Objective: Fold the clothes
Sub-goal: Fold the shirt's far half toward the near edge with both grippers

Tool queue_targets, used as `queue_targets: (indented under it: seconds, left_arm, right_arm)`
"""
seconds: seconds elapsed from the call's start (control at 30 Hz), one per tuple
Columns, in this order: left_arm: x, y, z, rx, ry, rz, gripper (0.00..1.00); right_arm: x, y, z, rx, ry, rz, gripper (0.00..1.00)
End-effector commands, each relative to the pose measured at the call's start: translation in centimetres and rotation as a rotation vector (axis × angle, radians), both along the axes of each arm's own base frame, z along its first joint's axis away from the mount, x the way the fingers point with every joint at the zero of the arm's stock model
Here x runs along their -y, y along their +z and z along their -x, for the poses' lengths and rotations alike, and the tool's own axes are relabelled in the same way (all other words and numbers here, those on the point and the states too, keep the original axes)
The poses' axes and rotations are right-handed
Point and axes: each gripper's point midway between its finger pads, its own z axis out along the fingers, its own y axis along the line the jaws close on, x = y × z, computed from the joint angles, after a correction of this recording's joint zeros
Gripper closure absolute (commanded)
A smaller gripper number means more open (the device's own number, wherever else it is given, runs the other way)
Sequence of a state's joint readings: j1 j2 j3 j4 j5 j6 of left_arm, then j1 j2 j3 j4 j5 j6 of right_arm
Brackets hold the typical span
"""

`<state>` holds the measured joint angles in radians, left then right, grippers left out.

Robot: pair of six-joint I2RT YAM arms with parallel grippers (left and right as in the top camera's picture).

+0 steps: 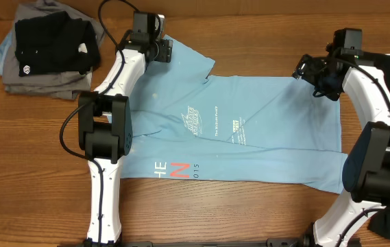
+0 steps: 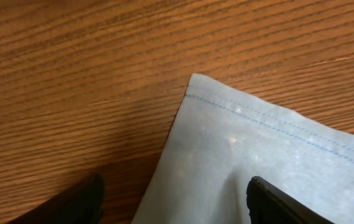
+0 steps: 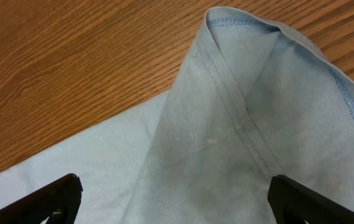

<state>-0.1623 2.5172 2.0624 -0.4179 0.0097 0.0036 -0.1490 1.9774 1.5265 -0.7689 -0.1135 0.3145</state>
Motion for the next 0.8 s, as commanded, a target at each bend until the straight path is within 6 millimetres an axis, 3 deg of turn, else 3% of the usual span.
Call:
queue_targets:
  seconds: [0.0,0.3,0.57,0.67,0.7,0.77]
  left_arm:
    - [0.2,-1.7,-0.3,-0.010,-0.010,-0.028,0.23]
    - [0.1,-3.2,-0.1,-0.031,-0.011,-0.032,0.22]
    - [0.2,-3.8,0.1,-0.050,0.033,0.002,0.76]
    - [0.2,-3.9,0.2,-0.056,0.032,0.001,0.81]
    - [0.2,-3.9,0.3,-0.057,0.031,0.001,0.75]
    - [0.2,-3.9,0.3,-0.060,0.044,0.010,0.77]
  right_arm:
    - [0.1,-0.3,-0.6,0.002,-0.004,0.014,0.00]
    - [0.1,-0.4,-0.6,0.001,-0.004,0.014,0.00]
    - [0.5,-0.9,-1.3,0.018,-0.010,0.029,0.04]
    - [0.6,-1.6,-1.8,0.023,-0.012,0.034,0.04]
    - [0.7,-2.0,-2.0,0.023,-0.011,0.035,0.04]
    - [0.8,-2.9,-2.5,0.028,-0.012,0.039,0.03]
